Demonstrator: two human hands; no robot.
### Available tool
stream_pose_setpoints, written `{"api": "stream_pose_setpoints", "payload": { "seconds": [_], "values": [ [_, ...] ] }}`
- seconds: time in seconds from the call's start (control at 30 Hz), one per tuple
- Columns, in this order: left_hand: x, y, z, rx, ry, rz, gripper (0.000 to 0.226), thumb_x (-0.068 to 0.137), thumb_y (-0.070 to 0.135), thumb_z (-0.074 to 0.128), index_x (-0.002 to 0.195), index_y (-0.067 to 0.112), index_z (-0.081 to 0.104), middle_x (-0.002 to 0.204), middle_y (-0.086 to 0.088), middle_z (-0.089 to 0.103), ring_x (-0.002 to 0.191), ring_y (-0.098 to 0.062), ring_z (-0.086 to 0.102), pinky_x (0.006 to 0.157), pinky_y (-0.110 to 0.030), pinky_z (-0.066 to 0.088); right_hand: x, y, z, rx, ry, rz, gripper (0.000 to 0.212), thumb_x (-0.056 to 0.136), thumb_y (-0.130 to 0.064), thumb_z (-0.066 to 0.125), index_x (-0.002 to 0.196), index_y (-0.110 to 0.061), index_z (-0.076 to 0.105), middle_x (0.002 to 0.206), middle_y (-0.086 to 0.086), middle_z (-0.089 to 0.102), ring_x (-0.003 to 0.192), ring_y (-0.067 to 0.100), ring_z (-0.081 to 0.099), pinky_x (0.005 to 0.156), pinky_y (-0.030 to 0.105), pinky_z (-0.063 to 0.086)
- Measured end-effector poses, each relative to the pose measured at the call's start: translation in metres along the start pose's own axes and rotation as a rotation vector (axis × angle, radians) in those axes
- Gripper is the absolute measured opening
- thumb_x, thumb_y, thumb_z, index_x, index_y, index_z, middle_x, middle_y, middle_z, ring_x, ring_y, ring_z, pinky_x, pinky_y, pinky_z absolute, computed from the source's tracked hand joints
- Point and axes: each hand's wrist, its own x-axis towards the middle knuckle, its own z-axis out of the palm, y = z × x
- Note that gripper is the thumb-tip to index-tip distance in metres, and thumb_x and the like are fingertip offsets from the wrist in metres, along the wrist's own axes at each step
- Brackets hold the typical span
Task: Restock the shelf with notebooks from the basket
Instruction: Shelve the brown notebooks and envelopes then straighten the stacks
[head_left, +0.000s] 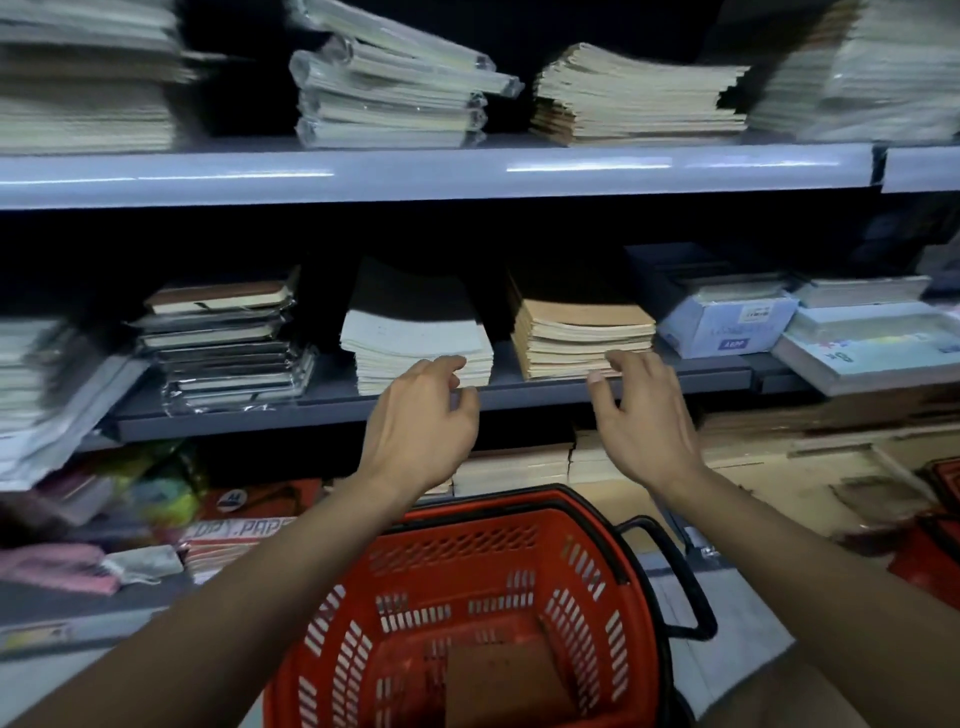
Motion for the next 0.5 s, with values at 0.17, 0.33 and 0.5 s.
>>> {"api": "stream_pose_setpoints", "payload": {
  "seconds": [0.17, 0.33, 0.5],
  "values": [
    [-0.023, -0.027, 0.007, 0.0, -0.052, -0.074, 0.046, 0.096, 0.038, 0.05, 0.138, 0.023, 0.06, 0.114, 0.002, 0.071, 0.108, -0.023, 0.064, 0.091, -0.04, 0.054, -0.026, -0.006, 0.028, 0.058, -0.1, 0.023, 0.047, 0.102, -0.042, 0.048, 0.135, -0.01, 0.058, 0.129, 0.008, 0.059, 0.12, 0.028, 0.055, 0.102, 0.048, 0.047],
    [-0.05, -0.065, 0.044, -0.002, -0.178, -0.213, 0.041, 0.091, 0.039, 0.05, 0.126, 0.026, 0.066, 0.109, 0.001, 0.073, 0.102, -0.023, 0.068, 0.086, -0.037, 0.055, -0.067, 0.012, 0.073, 0.047, -0.262, 0.072, 0.043, 0.102, -0.036, 0.053, 0.137, -0.011, 0.058, 0.128, 0.009, 0.059, 0.119, 0.03, 0.058, 0.1, 0.04, 0.049],
    [-0.082, -0.11, 0.1, -0.021, -0.386, -0.411, 0.046, 0.086, 0.043, 0.047, 0.123, 0.026, 0.067, 0.111, -0.005, 0.076, 0.105, -0.03, 0.071, 0.088, -0.036, 0.056, -0.112, 0.038, 0.125, 0.009, -0.577, 0.236, 0.052, 0.103, -0.037, 0.055, 0.148, -0.012, 0.047, 0.142, 0.012, 0.052, 0.124, 0.031, 0.057, 0.102, 0.043, 0.051]
  ]
}}
